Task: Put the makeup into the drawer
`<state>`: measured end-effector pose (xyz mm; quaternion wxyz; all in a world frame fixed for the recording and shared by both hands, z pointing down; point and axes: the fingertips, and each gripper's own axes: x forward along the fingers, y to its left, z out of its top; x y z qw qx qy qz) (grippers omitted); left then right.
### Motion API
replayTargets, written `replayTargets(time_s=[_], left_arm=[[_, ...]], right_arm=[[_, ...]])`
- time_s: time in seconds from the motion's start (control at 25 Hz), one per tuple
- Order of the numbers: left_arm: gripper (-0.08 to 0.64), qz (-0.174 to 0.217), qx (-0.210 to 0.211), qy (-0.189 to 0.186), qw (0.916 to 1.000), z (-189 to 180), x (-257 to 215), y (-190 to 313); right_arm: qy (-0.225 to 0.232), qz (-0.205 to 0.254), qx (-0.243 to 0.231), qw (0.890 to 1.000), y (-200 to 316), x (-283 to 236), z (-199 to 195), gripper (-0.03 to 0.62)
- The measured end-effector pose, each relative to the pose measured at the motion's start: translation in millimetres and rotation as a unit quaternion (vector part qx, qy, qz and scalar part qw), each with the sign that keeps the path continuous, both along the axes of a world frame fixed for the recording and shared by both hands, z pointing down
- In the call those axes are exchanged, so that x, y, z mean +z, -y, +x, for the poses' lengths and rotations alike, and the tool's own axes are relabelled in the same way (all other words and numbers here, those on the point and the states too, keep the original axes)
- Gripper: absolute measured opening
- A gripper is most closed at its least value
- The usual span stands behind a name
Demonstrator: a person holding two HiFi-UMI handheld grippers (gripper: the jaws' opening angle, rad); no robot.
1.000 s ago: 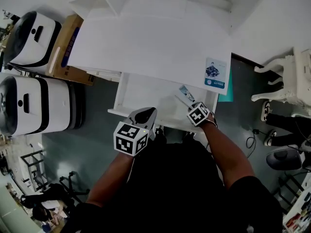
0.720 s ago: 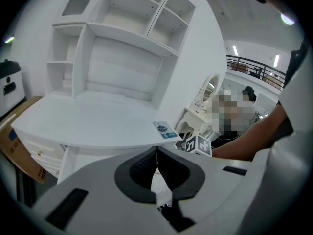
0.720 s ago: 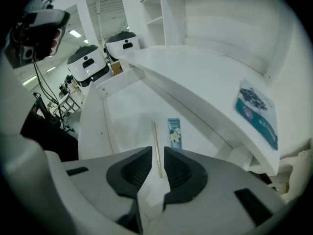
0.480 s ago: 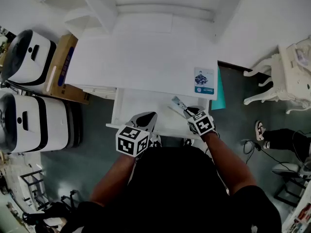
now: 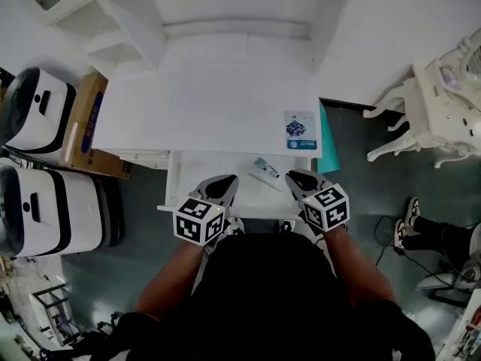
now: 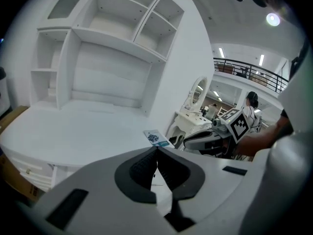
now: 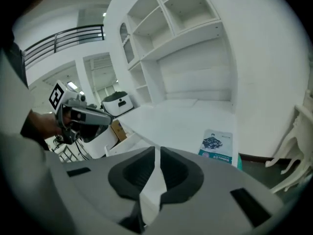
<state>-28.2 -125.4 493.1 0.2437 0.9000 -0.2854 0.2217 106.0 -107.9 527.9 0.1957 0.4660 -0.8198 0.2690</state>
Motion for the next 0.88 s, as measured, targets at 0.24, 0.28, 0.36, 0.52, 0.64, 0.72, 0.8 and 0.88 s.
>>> replayTargets(time_s=[0.24,0.28,0.36,0.52,0.64,0.72,0.8,0.88], left_arm=[[0.011,0.006,0.011,0.009,0.9999,8,0,-2],[0.011,0.007,0.013,0.012,0.9998,8,0,-3],[0.011,0.009,0.017,0.019,0.9996,8,2,-5],[0.011,0.01,0.022,0.028,0.9993,9,7,-10],[0.011,0.017,0.025,0.024,0.9992,13,4,-10],[0.011,0.02,0.03,0.025,0.9991,15,3,-10],[0.011,0.019,0.033,0.028,0.9989,16,4,-12],[0.011,0.021,0.037,0.031,0.9986,18,5,-14]], right_arm=[[0.043,0.007,0.042,0.998,-10,-15,18,0.038],[0.044,0.006,0.045,0.998,-12,-14,20,0.037],[0.044,0.006,0.051,0.998,-16,-12,24,0.037],[0.044,-0.004,0.059,0.997,-22,-4,28,0.037],[0.039,-0.006,0.058,0.998,-23,-2,27,0.038],[0.031,-0.001,0.054,0.998,-22,-4,25,0.038],[0.027,0.002,0.05,0.998,-22,-4,24,0.038],[0.023,0.004,0.049,0.999,-22,-4,25,0.038]])
